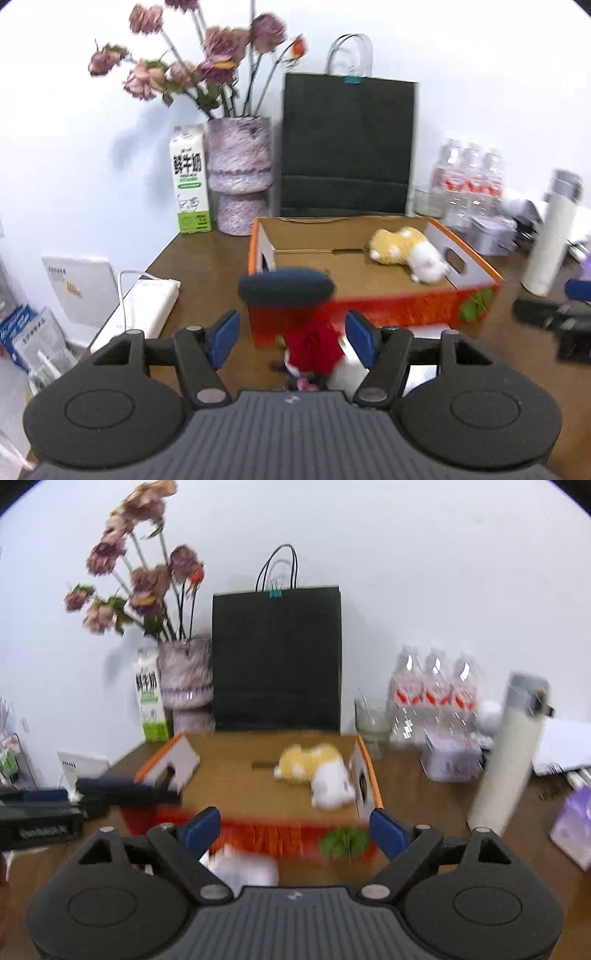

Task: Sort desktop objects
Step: 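Move both open tools back over the remaining desk items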

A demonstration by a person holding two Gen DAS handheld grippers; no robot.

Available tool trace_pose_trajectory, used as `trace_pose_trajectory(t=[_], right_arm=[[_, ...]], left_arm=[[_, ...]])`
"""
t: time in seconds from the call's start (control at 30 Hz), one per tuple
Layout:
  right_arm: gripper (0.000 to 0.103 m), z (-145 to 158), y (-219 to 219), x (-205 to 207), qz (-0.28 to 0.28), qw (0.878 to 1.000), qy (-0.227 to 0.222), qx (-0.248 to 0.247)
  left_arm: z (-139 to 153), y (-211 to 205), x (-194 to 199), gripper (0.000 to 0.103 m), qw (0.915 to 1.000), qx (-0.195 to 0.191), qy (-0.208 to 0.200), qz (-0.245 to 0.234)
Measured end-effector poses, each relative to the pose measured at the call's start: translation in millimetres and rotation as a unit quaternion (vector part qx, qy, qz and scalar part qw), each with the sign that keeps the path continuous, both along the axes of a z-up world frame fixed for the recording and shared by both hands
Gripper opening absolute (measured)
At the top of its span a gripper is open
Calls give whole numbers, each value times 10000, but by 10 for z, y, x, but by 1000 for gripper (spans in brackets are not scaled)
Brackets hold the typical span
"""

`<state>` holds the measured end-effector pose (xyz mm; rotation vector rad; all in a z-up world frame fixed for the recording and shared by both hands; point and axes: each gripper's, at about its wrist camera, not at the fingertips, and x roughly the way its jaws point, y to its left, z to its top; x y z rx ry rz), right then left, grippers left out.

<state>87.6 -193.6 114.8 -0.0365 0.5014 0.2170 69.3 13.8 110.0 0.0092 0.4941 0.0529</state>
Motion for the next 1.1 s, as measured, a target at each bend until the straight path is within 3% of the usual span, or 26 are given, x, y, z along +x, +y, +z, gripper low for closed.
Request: trace_pose_trajectory(t=[0.07,0.13,0.23,0.33,0.43,0.6,0.73,0.83,1.1], right_arm=[[87,-207,-20,-258,-33,10000,57,-23],[87,-402,-65,-515,54,10000,29,-4],[87,-607,-123,-863,188,9998,-1,-99],[87,-740,-189,-1093,218,9998,43,-24],[87,-772,-244,-1101,174,9997,155,75],[86,-783,-232,-1061,218,9996,160,14],[86,-842,-194,-1045,338,9991,257,-75],[86,-845,-160,-1017,443,9986,276,-106],[85,-898,-156,-997,434,9982,373,-149]], left_arm=[[-117,-36,-205,68,9996,-33,-175,-208],[-205,6,-426,68,9986,-299,-414,-167],[-280,62,-801,77,9963,-728,-451,-104],[-370,-24,-1061,77,9972,-532,-462,-260],[-414,-57,-1069,77,9987,-257,-372,-252],[-493,120,-1027,77,9970,-763,84,-53],[-662,93,-1131,78,9980,-610,140,40],[-674,116,-1083,79,9972,-723,177,25],[-778,-7,-1097,87,9980,-565,276,-59]])
